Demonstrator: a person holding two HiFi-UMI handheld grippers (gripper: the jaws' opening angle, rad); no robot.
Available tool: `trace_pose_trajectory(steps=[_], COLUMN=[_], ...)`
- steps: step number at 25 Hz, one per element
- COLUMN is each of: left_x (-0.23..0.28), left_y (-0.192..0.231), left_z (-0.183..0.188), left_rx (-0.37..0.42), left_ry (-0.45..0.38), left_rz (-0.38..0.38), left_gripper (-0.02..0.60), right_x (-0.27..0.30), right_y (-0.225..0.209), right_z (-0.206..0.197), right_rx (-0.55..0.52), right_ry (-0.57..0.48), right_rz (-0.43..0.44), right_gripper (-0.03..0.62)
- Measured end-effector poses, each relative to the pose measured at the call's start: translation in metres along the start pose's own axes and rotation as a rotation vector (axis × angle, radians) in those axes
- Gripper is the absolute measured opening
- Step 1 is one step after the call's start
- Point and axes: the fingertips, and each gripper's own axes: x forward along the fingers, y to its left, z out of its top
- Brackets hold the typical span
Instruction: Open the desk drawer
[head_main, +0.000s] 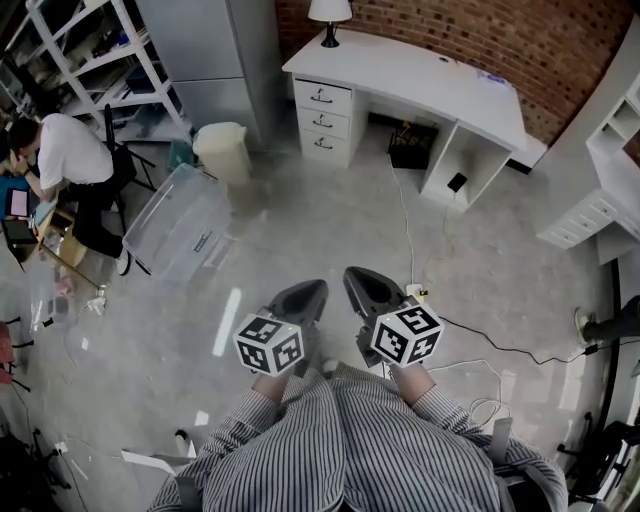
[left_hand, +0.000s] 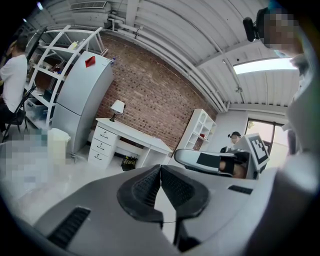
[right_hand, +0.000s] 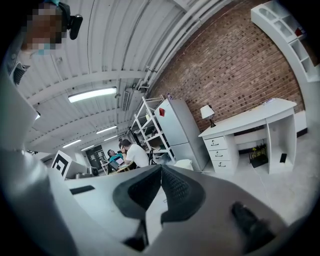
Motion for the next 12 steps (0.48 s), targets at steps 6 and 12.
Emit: trace_pose_trajectory(steps=[6,12], left_x=[0.021,0.044], left_y=[0.035,0.099], left_z=[0.018,0.077], left_rx=[0.006,0.027], left_ry=[0.002,-0.024], left_rz=[-0.019,-0.046], left_gripper=[0.015,0.015], right_x=[0.038,0.111], right_y=[-0.014,-0.029], right_z=[0.008,0.042], right_rx=[-0.003,-0.031], right_ry=[-0.005,-0.025], right_rz=[-0.021,-0.057], right_gripper=[0.017,0.017])
